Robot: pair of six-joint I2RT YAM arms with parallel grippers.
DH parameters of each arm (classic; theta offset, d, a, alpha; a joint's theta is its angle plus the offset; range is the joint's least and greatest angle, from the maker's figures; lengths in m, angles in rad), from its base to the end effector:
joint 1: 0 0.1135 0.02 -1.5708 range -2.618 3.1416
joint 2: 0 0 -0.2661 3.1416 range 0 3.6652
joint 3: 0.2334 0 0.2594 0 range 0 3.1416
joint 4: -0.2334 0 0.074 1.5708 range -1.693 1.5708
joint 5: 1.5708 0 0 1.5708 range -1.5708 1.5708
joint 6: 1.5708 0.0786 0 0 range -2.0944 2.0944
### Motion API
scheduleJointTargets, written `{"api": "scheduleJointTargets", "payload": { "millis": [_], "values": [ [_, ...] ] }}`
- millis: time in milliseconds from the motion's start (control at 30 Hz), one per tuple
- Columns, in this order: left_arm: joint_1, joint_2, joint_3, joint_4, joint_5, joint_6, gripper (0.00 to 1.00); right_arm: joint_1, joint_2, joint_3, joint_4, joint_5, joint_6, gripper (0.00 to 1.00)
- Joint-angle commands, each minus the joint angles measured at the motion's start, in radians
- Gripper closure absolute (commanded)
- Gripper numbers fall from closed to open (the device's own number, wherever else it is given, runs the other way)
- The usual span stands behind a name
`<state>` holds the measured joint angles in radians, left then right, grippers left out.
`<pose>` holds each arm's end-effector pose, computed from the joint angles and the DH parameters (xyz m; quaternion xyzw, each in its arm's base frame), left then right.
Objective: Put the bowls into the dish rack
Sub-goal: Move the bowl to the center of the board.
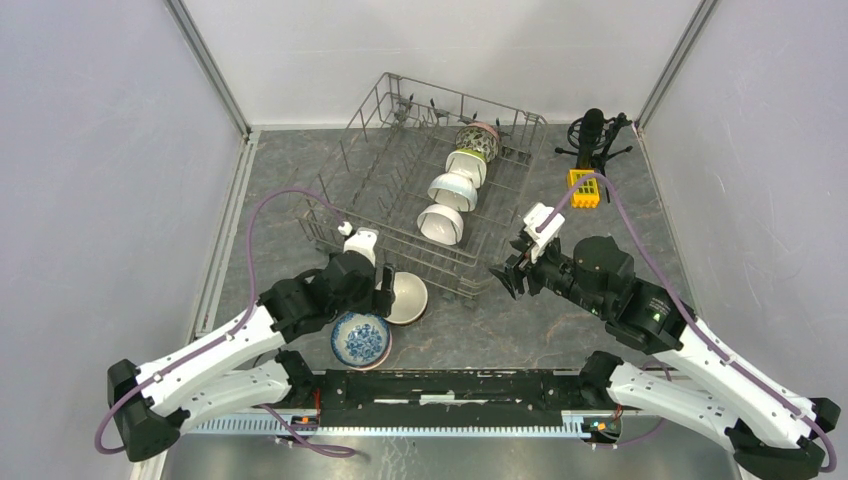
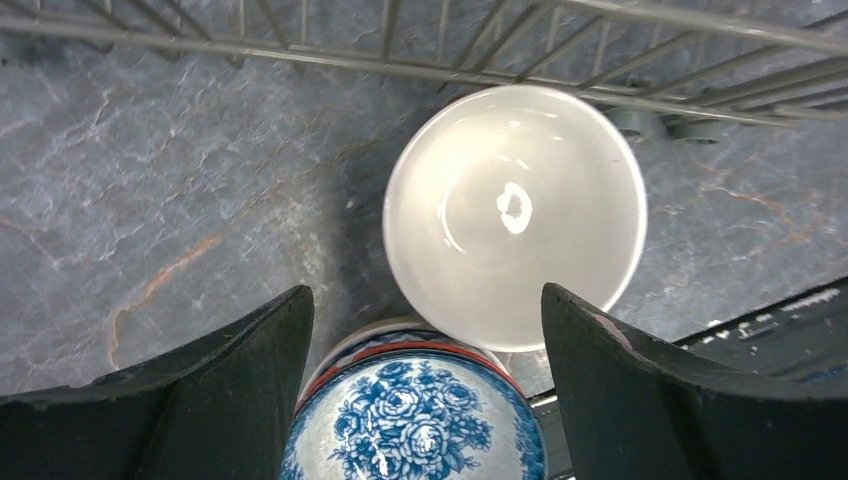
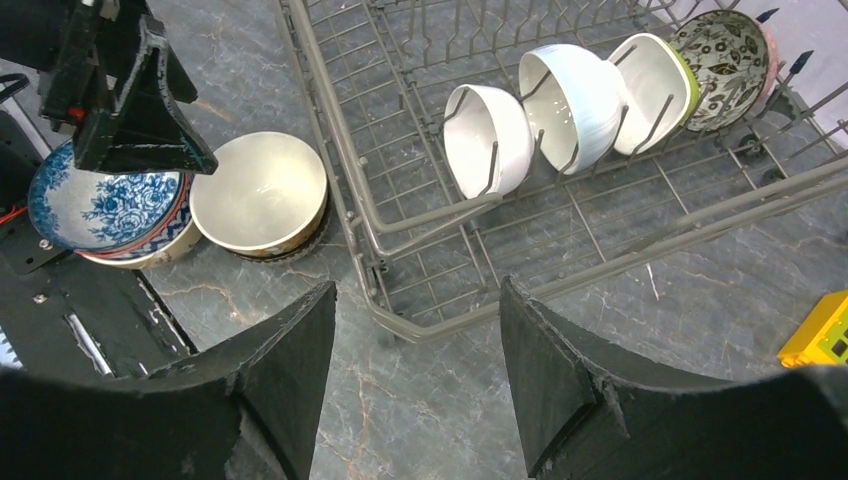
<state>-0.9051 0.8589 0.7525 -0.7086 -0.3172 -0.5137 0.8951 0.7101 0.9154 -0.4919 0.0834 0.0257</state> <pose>0.1462 -0.1464 0.2396 0.1213 0.9116 -0.1259 0.3721 0.1297 0.1513 0.3541 -0.3143 0.7362 0.2359 0.5509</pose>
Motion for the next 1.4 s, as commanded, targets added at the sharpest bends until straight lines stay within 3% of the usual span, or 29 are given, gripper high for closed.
{"api": "scheduleJointTargets", "payload": {
  "millis": [0,333,700,1167,1367],
  "values": [
    [0.000,0.001,-0.059,0.056,-0.102,-0.115,0.11,0.003,-0.008,-0.003,0.013,-0.032,-0.002,0.34],
    [0.022,0.101,-0.132,0.209,-0.094,-0.127,0.22,0.003,-0.010,-0.030,0.033,-0.078,0.002,0.34],
    [0.127,0.203,-0.123,0.281,0.042,-0.048,0.38,0.003,-0.016,-0.095,0.072,-0.081,0.023,0.34],
    [0.135,0.301,-0.088,0.304,0.124,0.002,0.75,0.004,0.003,-0.113,0.088,-0.082,0.023,0.34],
    [0.132,0.298,-0.069,0.293,0.146,0.031,0.84,0.003,-0.003,-0.118,0.079,-0.080,0.025,0.34]
  ]
}}
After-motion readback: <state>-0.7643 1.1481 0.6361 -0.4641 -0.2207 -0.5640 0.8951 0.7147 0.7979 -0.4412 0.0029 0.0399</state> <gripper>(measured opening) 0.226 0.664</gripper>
